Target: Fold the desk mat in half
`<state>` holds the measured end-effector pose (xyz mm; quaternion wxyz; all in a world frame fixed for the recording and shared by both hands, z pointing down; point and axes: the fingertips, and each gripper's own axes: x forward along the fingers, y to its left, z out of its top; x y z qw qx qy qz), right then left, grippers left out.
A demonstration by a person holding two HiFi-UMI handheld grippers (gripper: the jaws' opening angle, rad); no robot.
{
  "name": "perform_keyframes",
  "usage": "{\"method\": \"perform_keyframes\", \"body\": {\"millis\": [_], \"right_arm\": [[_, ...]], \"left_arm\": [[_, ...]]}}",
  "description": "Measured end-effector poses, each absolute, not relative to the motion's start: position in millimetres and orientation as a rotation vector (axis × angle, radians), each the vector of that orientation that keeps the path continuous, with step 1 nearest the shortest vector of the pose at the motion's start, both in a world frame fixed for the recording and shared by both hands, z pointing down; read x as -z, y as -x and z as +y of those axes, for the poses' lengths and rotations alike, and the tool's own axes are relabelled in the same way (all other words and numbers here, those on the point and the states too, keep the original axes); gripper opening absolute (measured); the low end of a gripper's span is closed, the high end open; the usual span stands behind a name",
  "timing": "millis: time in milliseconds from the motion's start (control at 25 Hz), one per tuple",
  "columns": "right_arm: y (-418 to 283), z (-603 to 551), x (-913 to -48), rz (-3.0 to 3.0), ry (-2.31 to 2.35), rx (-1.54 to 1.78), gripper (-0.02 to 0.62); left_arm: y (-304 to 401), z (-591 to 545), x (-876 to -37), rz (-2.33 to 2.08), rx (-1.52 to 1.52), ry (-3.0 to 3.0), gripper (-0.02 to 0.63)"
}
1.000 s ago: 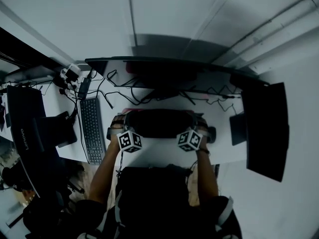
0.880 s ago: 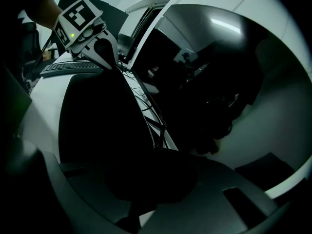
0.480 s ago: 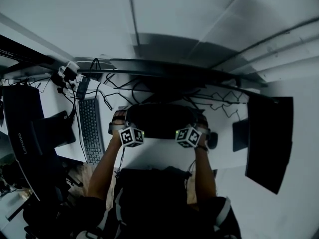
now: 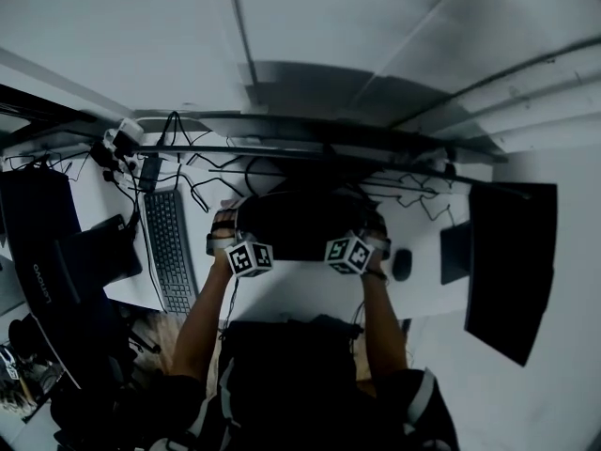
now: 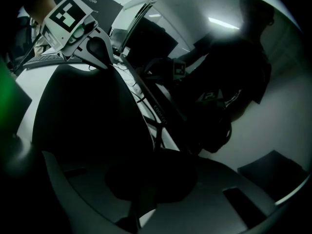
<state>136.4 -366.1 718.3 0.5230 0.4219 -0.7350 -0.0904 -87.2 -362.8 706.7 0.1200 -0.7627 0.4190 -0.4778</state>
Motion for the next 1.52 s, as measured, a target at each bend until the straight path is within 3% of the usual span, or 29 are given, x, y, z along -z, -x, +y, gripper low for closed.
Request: {"method": "perform_keyframes", "body": {"millis": [560, 720, 880, 1360, 1520], "right_arm": [[-138, -372, -763, -1.724, -0.993, 0.212, 0.023], [-139, -378, -767, -1.703, -1.006, 0.210, 0.031], [-144, -381, -772, -1.700, -1.044, 0.194, 0.080], [-136, -357, -722, -1.815, -1.230, 0.000, 0.087], [-126, -330, -690, -1.886, -1.326, -0.138, 0.087]], "left_arm": [[88, -372, -753, 1.239, 1.483, 2.185, 0.035], [88, -378, -752, 1.303, 1.453, 2.209, 0.062], [100, -381, -752, 1.401, 1.440, 2.212, 0.147], [121, -348, -714, 1.630, 1.322, 2.393, 0.146], [127, -321, -682, 1.736, 1.132, 2.548, 0.090]]}}
